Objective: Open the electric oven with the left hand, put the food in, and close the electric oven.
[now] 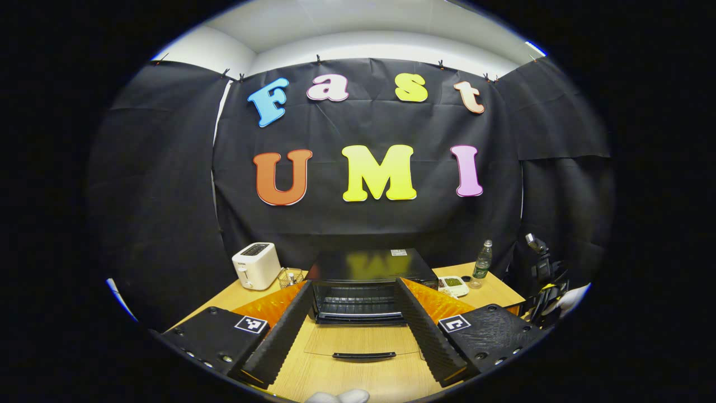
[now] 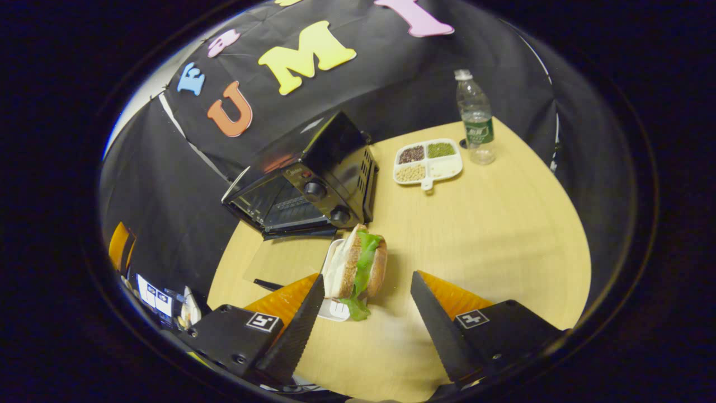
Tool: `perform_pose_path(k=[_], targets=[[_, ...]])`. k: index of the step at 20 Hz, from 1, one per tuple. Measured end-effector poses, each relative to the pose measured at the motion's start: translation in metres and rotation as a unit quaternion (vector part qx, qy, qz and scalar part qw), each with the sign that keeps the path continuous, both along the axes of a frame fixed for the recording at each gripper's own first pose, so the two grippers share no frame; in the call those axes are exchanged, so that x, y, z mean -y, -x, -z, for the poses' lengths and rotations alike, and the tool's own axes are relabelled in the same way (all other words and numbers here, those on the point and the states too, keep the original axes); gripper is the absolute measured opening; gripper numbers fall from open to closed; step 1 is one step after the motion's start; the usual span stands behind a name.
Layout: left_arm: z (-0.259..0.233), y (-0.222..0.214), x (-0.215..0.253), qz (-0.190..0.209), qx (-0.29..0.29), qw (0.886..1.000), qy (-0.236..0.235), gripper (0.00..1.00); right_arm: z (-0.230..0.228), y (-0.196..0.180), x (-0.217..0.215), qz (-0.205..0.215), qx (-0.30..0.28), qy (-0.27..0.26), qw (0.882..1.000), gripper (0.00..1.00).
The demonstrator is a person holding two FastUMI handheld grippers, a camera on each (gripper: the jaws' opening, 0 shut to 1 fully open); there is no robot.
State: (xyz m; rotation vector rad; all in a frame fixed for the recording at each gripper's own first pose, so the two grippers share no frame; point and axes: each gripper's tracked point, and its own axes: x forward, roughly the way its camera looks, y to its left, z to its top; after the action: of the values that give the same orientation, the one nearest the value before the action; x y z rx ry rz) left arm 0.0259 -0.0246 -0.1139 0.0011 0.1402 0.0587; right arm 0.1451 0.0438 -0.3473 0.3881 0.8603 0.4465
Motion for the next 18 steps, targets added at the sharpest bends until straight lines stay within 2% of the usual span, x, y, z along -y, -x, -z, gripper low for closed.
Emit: perform_pose_path(k=[1, 2, 3, 6, 7, 8, 9, 11, 12, 13, 14, 15, 16, 18], targets=[[-0.005, 0.001, 0.0, -0.006, 0.002, 1.0, -0.005, 0.95, 0.005, -0.006, -0.008, -0.009, -0.012, -0.008, 1.0, 0.87], [-0.01, 0.002, 0.0, -0.013, 0.005, 1.0, -0.008, 0.95, 0.009, -0.013, -0.014, -0.012, -0.019, -0.02, 1.0, 0.87], [-0.012, 0.003, 0.001, -0.019, 0.005, 1.0, -0.009, 0.95, 0.014, -0.017, -0.02, -0.02, -0.031, -0.03, 0.999, 0.99], [-0.015, 0.004, 0.003, -0.038, 0.001, 0.999, -0.017, 0.95, 0.027, -0.029, -0.029, -0.022, -0.058, -0.053, 0.997, 0.95], [-0.016, 0.005, 0.002, -0.044, 0.0, 0.999, -0.017, 0.95, 0.03, -0.029, -0.028, -0.021, -0.068, -0.058, 0.996, 0.8], [-0.015, 0.006, 0.003, -0.05, -0.001, 0.999, -0.015, 0.95, 0.032, -0.029, -0.028, -0.018, -0.079, -0.069, 0.994, 0.83], [-0.016, 0.006, 0.003, -0.055, -0.003, 0.998, -0.017, 0.95, 0.03, -0.026, -0.033, -0.019, -0.09, -0.086, 0.992, 0.66], [-0.016, 0.007, 0.005, -0.063, -0.002, 0.998, -0.021, 0.95, 0.03, -0.028, -0.035, -0.007, -0.11, -0.116, 0.987, 0.49], [-0.016, 0.008, 0.006, -0.066, -0.005, 0.998, -0.023, 0.95, 0.028, -0.028, -0.035, -0.003, -0.119, -0.126, 0.985, 0.51], [-0.014, 0.01, 0.006, -0.07, -0.007, 0.997, -0.025, 0.95, 0.026, -0.025, -0.036, -0.003, -0.123, -0.131, 0.984, 0.39], [-0.014, 0.01, 0.006, -0.07, -0.006, 0.997, -0.025, 0.95, 0.025, -0.025, -0.035, -0.006, -0.122, -0.13, 0.984, 0.43], [-0.015, 0.011, 0.006, -0.071, -0.006, 0.997, -0.026, 0.95, 0.023, -0.023, -0.036, -0.006, -0.119, -0.127, 0.985, 0.33], [-0.014, 0.012, 0.004, -0.07, -0.005, 0.997, -0.028, 0.95, 0.019, -0.022, -0.036, -0.007, -0.113, -0.123, 0.986, 0.41], [-0.011, 0.015, -0.001, -0.065, -0.006, 0.997, -0.03, 0.95, 0.006, -0.021, -0.036, 0.0, -0.093, -0.115, 0.989, 0.41]])
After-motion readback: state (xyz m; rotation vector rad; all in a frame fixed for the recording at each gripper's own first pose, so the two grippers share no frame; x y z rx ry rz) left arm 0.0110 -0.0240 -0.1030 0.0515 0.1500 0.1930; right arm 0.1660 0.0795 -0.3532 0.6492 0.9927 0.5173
